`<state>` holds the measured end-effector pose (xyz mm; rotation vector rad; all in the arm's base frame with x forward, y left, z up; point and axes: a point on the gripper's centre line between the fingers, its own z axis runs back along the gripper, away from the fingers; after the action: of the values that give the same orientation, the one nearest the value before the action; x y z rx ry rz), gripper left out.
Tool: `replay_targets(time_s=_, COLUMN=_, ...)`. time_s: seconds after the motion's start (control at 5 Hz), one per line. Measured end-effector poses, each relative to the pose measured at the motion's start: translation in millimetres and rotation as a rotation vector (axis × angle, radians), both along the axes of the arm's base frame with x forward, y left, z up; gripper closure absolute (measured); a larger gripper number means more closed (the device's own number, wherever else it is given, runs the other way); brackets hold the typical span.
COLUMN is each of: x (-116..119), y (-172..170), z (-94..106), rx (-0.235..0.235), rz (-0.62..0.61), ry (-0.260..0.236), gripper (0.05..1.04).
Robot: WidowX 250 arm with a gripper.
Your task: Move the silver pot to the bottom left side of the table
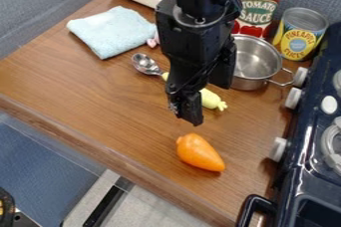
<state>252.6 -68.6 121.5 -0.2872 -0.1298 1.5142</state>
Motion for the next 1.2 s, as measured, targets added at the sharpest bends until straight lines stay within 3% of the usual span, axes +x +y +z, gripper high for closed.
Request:
replay_targets(time_s=0.2, x=-1, y=1, z=-5.3, rx=0.007, rz=0.002, ry=0.020, gripper=0.083)
replay_targets(time_s=0.4, x=12, y=-9, z=-16.4, rx=0.066, rz=-0.050, ry=0.040, gripper=0.083)
replay_targets(time_s=0.8, x=49, y=0, z=-5.5, rx=0.067, rz=0.031, ry=-0.015, gripper=0.083)
replay_targets(time_s=1.0, x=75, y=15, z=-11.4, rx=0.028, rz=0.084, ry=-0.004, gripper=0.083)
replay_targets(time_s=1.2, x=91, y=19, z=-15.8, rx=0.021, rz=0.091, ry=0.003, gripper=0.083)
